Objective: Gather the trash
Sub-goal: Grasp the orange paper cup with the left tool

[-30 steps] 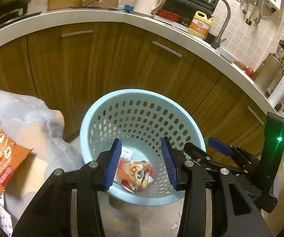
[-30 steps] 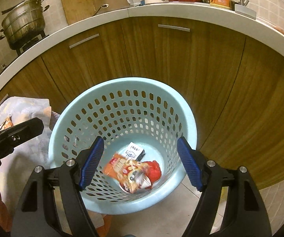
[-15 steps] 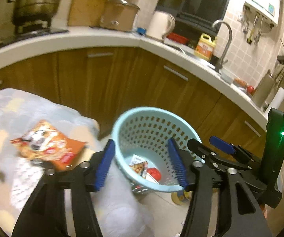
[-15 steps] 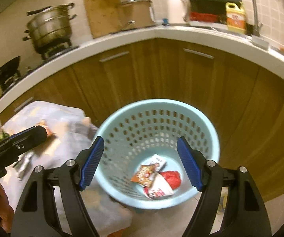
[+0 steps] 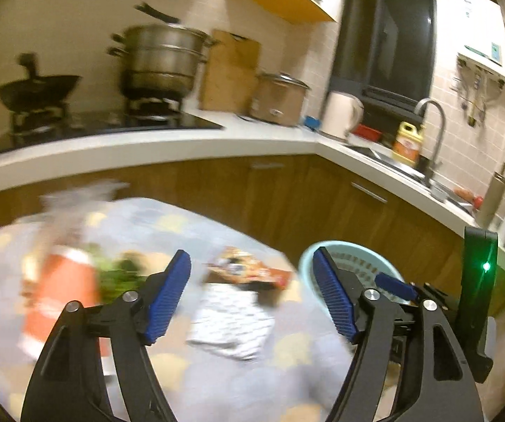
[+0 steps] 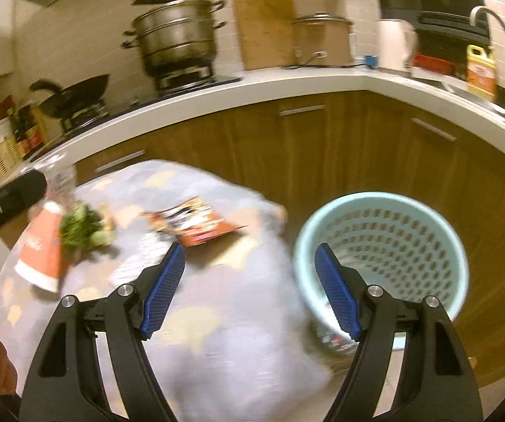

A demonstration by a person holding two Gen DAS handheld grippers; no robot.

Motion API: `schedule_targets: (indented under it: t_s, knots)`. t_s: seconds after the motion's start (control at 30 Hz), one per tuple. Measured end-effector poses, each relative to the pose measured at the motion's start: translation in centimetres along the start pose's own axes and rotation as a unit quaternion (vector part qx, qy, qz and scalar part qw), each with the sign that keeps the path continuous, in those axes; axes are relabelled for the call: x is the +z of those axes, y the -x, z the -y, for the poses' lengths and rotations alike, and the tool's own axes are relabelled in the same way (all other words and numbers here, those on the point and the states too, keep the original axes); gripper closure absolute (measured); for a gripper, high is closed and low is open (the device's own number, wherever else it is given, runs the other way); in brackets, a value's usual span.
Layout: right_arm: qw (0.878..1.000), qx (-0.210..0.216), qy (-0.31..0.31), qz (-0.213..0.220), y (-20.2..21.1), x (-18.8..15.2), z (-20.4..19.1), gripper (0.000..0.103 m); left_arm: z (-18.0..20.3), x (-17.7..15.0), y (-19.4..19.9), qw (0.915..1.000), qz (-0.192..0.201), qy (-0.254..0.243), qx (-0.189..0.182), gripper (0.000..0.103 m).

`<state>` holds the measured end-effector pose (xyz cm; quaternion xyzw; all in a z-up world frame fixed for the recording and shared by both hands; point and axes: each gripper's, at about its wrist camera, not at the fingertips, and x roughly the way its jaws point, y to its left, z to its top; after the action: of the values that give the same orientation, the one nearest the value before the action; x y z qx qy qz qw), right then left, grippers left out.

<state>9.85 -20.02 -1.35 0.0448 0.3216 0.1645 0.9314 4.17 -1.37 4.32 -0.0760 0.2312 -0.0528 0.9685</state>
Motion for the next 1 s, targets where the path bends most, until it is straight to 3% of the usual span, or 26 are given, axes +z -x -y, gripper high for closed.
schedule_targets:
  t_s: [0.2,0.33,0.5,0.7,1.0]
  knots:
    - [0.999,0.029,0.020,-0.026,-1.9,-1.5,-5.0,0.031,-5.9,-0.8,4.1,0.9976,0.015,0.035,0.057,0.028]
    - [0.997,0.050,0.021,-0.052,-3.7,-1.8,-7.5,0.031,-10.4,-1.7,5.7,0.9943,0.003,0.065,0.084,0.028]
    - [0.998,0.012,0.030,-0.061,-5.7,-1.9,-9.5,0.031,-15.4,-3.1,5.8,0.9885,-0.022,0.102,0.109,0.028]
    - [0.998,-0.001,0.024,-0.065,-6.0,-2.0,-9.0,0.031,-18.5,-4.4,2.8,0.9853,-0.076,0.143,0.056,0.028]
    - [0.997,0.003,0.028,-0.065,-6.3,-2.0,-8.9,0.031,-18.1,-5.6,-1.4,0.9800,-0.114,0.163,0.012,0.028]
